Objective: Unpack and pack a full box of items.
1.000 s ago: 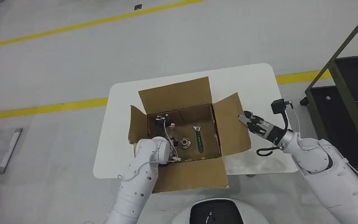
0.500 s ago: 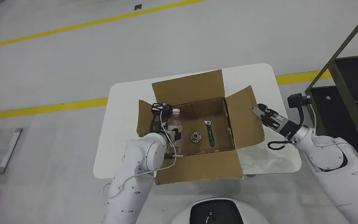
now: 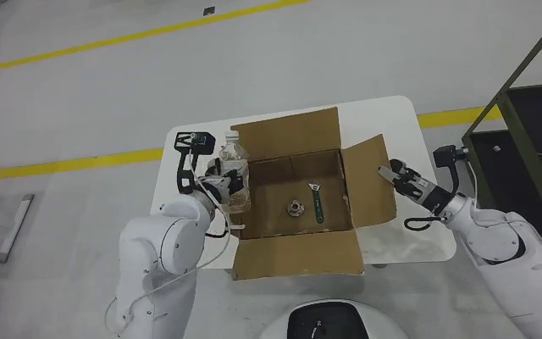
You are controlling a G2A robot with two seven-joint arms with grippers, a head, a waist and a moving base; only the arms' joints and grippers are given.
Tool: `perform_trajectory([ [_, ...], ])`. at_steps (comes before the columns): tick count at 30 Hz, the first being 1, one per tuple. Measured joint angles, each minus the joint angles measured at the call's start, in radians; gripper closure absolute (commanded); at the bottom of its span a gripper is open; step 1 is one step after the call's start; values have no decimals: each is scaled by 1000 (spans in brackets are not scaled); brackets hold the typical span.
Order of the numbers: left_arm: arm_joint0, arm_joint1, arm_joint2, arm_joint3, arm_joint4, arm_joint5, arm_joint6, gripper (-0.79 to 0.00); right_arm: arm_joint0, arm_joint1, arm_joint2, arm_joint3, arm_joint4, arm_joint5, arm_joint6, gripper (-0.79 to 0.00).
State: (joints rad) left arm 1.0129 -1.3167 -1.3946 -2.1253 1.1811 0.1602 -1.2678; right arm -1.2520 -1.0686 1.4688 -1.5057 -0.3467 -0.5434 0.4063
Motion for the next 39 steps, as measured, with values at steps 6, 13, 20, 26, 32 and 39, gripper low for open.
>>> perform_trajectory([
  [6,3,9,-120,-13,-41,23,-2,0,-4,1,3,-3,-1,-3,-3,-376],
  [13,24,25,-220,89,46,15,3,0,-24,6,30,-34,-42,-25,-29,-329],
  [20,62,33,-217,245,131,-4,10,0,-78,13,85,-114,-147,-47,-110,-123],
  [26,65,33,-211,262,131,-2,16,0,-121,15,124,-191,-236,-58,-195,0],
  [32,65,33,-211,262,131,-2,16,0,-159,14,137,-283,-360,-98,-309,0],
  [39,93,35,-192,271,121,-60,58,0,-168,10,112,-303,-425,-116,-354,0],
])
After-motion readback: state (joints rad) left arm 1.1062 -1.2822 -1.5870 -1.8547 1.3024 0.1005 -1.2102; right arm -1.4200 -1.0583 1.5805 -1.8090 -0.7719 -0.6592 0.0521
